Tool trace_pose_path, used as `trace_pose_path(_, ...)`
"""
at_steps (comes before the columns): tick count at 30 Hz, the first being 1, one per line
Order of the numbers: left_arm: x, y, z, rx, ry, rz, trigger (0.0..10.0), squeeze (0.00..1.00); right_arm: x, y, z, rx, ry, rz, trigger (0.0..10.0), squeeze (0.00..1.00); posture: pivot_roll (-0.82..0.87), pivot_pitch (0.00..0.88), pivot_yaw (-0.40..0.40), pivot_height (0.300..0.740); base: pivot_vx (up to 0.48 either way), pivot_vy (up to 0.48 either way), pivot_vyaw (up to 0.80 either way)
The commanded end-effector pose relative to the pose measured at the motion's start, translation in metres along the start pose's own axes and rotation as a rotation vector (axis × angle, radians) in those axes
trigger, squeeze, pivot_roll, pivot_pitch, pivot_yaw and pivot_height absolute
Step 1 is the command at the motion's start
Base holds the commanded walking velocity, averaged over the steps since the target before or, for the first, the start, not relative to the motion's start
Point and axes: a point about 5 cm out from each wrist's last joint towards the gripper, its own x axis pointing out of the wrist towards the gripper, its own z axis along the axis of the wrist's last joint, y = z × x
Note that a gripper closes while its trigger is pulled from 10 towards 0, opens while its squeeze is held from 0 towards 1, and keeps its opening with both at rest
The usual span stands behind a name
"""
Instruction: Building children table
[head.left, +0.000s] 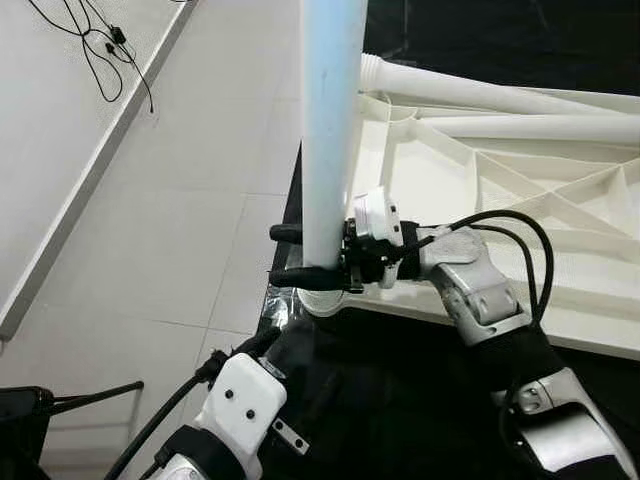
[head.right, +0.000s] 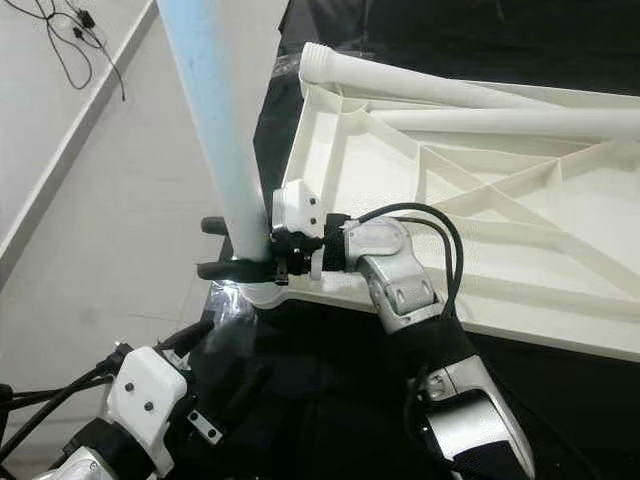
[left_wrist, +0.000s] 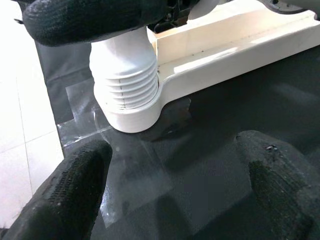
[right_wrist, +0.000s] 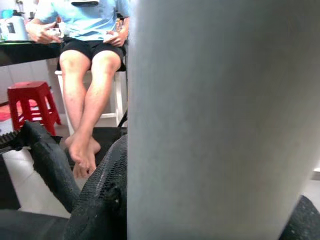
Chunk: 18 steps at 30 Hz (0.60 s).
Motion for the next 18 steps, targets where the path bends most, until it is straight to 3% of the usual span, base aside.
trace_pose_path(1, -0.002, 0.0, -0.003, 0.002, 0.027, 0.0, 10.0, 0.0, -0.024, 0.016, -0.045, 0.196, 0.23, 0.054, 10.0, 0.0, 0.05, 0.391, 0.089, 0.74, 0.0, 0.0, 0.0)
trace_pose_path(2, -0.002, 0.0, -0.003, 0.001, 0.027, 0.0, 10.0, 0.0, -0.025, 0.015, -0.037, 0.259, 0.179, 0.079, 10.0, 0.0, 0.05, 0.391, 0.089, 0.74, 0.0, 0.0, 0.0)
trace_pose_path(8, -0.001, 0.0, -0.004, 0.002, 0.027, 0.0, 10.0, 0.0, -0.024, 0.004, -0.022, 0.379, 0.066, 0.08, 10.0, 0.0, 0.05, 0.389, 0.089, 0.74, 0.0, 0.0, 0.0)
trace_pose_path(9, -0.001, 0.0, -0.004, 0.002, 0.027, -0.001, 10.0, 0.0, -0.021, -0.001, -0.014, 0.426, 0.001, 0.065, 10.0, 0.0, 0.05, 0.387, 0.088, 0.74, 0.0, 0.0, 0.0)
trace_pose_path(12, -0.001, 0.0, -0.004, 0.002, 0.026, -0.001, 10.0, 0.0, -0.021, -0.002, -0.012, 0.437, -0.017, 0.063, 10.0, 0.0, 0.05, 0.387, 0.088, 0.74, 0.0, 0.0, 0.0)
trace_pose_path(18, 0.0, 0.001, -0.005, 0.004, 0.027, 0.001, 10.0, 0.0, -0.022, 0.001, -0.001, 0.498, -0.157, 0.104, 10.0, 0.0, 0.05, 0.379, 0.089, 0.74, 0.0, 0.0, 0.0)
